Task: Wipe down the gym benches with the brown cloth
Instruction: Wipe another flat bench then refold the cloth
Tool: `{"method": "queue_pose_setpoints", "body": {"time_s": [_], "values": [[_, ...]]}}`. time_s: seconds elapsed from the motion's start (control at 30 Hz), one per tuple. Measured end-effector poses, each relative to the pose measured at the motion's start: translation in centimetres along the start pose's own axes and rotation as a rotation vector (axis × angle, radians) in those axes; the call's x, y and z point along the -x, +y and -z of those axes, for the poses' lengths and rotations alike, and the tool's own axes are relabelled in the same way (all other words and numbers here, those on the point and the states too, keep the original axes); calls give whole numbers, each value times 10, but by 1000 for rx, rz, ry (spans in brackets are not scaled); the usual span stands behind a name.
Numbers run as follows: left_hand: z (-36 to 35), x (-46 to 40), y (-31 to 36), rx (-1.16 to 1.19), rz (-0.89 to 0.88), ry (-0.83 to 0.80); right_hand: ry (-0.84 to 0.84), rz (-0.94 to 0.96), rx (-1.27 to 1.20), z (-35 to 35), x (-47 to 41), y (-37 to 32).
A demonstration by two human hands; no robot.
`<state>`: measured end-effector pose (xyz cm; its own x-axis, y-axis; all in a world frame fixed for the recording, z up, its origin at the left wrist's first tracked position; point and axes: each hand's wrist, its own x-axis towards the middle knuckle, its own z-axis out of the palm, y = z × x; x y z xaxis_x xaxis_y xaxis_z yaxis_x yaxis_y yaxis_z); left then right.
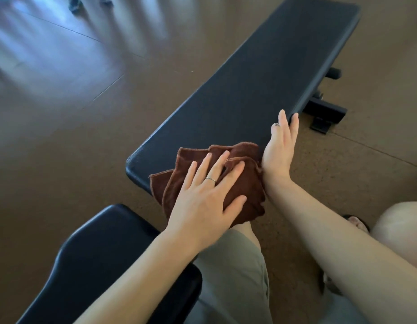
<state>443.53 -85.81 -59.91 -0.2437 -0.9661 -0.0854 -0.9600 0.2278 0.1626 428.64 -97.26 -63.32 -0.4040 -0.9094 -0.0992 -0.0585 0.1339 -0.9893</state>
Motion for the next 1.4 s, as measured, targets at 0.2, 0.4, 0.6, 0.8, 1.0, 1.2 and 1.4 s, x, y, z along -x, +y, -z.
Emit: {"method": "queue_pose_setpoints", "body": {"time_s": [0.2, 0.4, 0.6, 0.8, 1.0, 1.2, 1.4], "values": [[4, 29, -34, 102, 24, 33, -16, 1, 14, -2, 19, 1], [19, -92, -70, 103, 317, 54, 18, -1, 50, -10, 23, 2], [15, -16, -56, 62, 199, 53, 21, 2, 43, -9, 22, 4], [19, -34, -93, 113, 243, 121, 45, 7, 53, -11, 20, 9], [34, -99, -129, 343, 621, 132, 33, 11, 32, -9, 22, 6], [21, -21, -103, 190, 499, 253, 42, 14, 31, -9, 22, 10], [14, -28, -75, 115, 397, 220, 66, 15, 29, -12, 20, 13]]}}
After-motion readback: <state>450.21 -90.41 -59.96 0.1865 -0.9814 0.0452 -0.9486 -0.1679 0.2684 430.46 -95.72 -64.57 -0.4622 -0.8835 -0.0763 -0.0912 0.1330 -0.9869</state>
